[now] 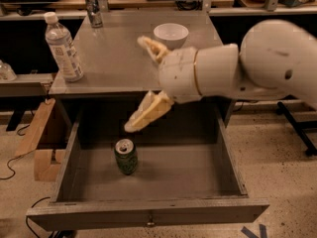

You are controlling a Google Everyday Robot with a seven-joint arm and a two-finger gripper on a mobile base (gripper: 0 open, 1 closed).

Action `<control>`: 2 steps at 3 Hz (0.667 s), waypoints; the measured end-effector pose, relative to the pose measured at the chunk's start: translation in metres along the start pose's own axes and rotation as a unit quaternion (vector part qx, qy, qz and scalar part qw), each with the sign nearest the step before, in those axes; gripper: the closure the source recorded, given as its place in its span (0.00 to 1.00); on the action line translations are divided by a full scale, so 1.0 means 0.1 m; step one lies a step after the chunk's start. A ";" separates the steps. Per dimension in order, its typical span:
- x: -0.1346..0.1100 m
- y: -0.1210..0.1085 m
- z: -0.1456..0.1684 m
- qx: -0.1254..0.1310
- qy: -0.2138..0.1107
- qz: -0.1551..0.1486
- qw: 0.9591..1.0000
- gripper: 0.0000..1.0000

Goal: Place green can into top drawer

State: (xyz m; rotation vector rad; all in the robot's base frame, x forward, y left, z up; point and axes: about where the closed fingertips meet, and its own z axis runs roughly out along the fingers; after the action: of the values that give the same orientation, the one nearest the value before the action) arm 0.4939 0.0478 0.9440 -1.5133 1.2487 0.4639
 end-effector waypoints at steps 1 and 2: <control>-0.13 -0.15 -0.07 0.014 -0.003 -0.009 1.000 0.00; -0.12 -0.13 -0.06 0.012 -0.003 -0.008 1.000 0.00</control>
Offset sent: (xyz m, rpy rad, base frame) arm 0.0071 -0.0026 0.0217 0.0102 -0.0313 -0.0151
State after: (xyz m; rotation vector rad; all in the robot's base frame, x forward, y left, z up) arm 0.4992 0.0468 0.9618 -1.5008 1.2329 0.4407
